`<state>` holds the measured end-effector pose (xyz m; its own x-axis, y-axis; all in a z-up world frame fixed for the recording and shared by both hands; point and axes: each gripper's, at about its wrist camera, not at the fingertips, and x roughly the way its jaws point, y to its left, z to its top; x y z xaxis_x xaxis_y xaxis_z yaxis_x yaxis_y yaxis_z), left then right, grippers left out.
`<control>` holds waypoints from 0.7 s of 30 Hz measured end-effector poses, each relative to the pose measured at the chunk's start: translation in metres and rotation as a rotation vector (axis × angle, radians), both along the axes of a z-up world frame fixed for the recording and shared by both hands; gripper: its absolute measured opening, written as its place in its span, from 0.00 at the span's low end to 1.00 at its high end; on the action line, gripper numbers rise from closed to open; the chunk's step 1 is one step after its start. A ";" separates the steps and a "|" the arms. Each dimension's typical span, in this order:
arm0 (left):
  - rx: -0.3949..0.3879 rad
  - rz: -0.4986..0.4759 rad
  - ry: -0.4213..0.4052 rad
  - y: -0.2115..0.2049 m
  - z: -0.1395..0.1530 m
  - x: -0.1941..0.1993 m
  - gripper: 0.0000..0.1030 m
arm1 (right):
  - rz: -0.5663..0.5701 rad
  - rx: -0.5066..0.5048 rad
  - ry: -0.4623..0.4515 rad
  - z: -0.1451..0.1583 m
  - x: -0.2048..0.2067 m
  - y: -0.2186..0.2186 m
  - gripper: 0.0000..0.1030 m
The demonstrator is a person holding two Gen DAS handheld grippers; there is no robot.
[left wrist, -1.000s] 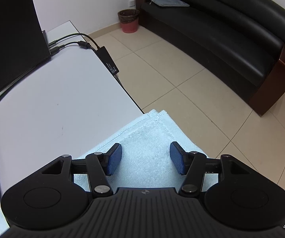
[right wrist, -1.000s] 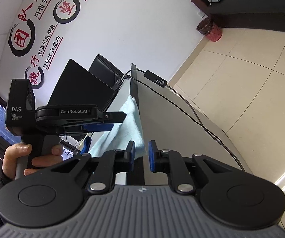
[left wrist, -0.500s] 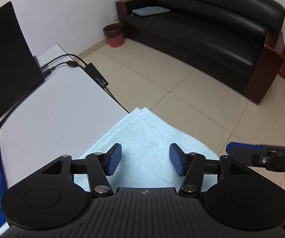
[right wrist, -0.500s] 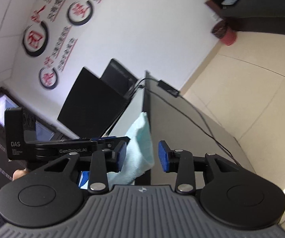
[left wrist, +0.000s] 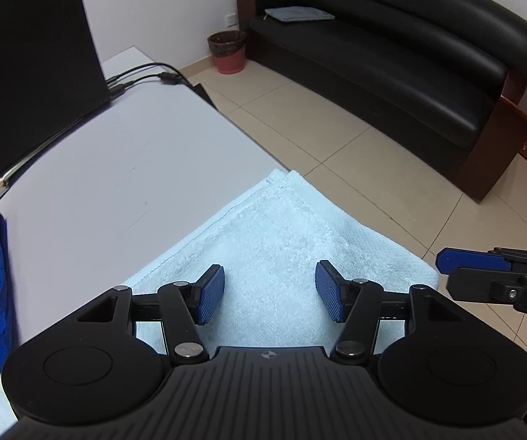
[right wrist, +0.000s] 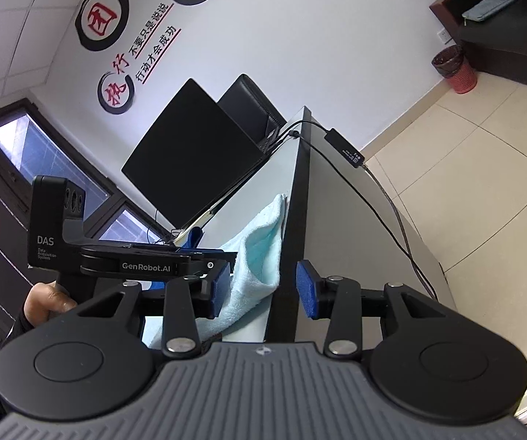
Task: Fold towel
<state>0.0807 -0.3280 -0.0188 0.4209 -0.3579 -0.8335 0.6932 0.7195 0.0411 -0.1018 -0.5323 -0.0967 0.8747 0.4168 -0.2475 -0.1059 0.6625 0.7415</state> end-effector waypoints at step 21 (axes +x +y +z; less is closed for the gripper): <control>0.011 -0.322 -0.162 -0.033 0.018 -0.102 0.31 | -0.135 -0.033 0.045 0.006 -0.010 -0.029 0.42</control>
